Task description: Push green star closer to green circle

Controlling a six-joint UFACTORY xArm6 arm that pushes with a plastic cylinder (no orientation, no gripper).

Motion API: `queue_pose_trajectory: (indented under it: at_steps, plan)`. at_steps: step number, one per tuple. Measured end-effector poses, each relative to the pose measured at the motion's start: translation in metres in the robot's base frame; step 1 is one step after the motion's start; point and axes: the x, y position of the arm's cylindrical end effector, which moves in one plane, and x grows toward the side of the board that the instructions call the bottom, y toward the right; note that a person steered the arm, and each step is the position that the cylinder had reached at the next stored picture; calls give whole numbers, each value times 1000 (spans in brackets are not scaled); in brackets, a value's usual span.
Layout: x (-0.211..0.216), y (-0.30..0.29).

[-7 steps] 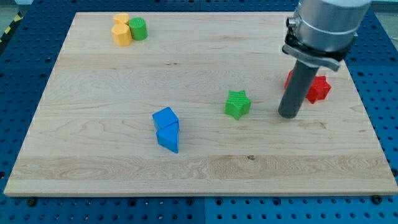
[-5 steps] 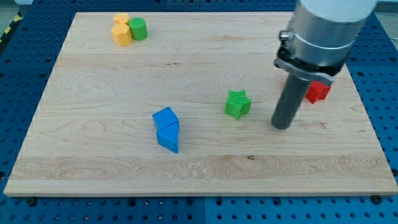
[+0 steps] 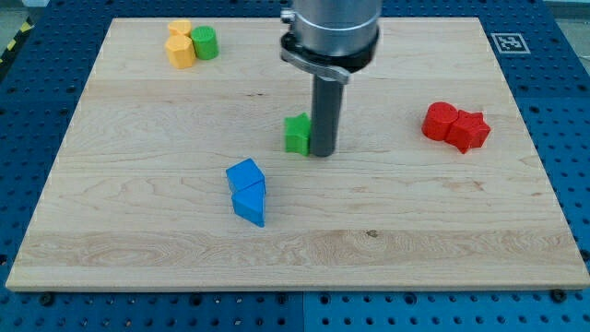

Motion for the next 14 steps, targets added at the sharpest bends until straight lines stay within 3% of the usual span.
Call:
queue_pose_trajectory:
  at_steps: [1, 7, 8, 9, 10, 11, 14]
  plan:
    - [0, -35]
    - [-136, -122]
    - [-111, -112]
    - [-98, -66]
    - [-113, -38]
    - [-114, -43]
    - [-172, -90]
